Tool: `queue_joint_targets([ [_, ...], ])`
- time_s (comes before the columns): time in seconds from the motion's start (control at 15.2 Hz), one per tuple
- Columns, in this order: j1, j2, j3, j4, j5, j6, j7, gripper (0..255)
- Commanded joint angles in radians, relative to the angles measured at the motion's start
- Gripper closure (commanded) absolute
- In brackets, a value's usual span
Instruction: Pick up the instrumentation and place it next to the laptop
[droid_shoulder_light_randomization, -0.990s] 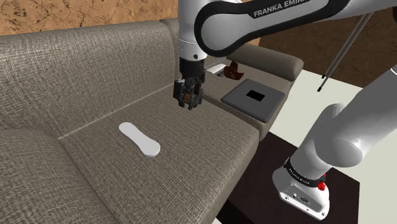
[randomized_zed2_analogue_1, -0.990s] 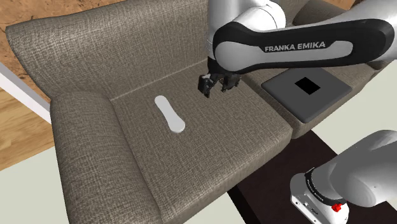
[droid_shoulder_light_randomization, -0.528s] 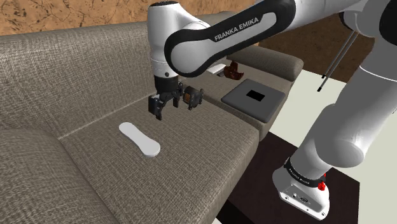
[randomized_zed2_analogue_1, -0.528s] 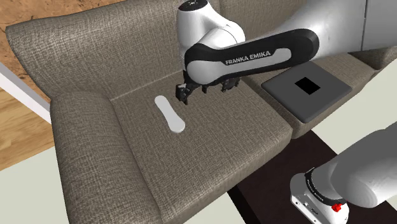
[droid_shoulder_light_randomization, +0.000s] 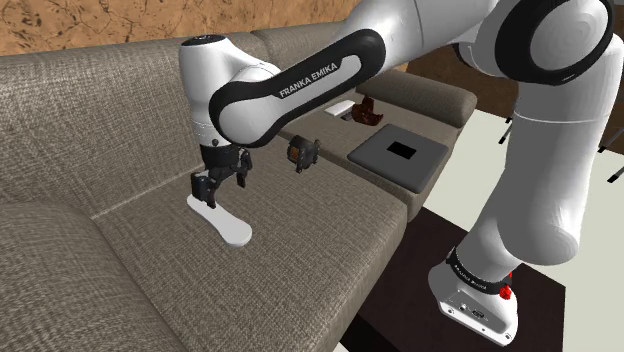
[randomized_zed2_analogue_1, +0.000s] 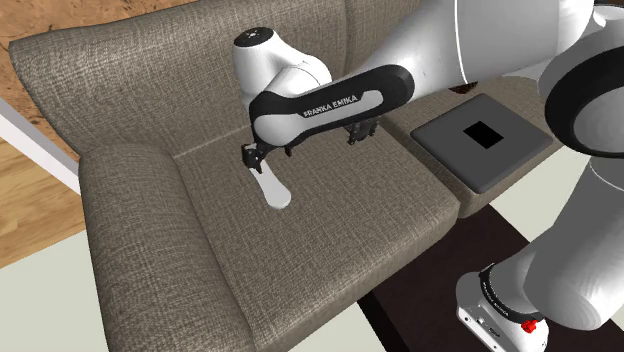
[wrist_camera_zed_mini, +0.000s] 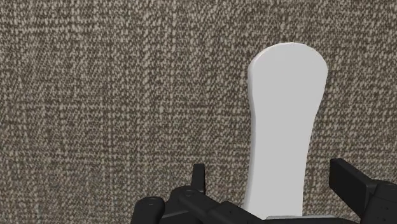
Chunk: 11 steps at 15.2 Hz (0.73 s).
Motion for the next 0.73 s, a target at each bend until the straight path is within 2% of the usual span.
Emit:
queue_joint_targets([
  [0.0, 0.035, 0.082, -0.005, 0.076, -0.031, -0.001, 0.037, 0],
  [0.07, 0.048, 0.113, -0.009, 0.109, -0.041, -0.004, 0.046, 0],
  [0.66, 0.059, 0.164, -0.024, 0.078, -0.066, 0.074, 0.062, 0],
])
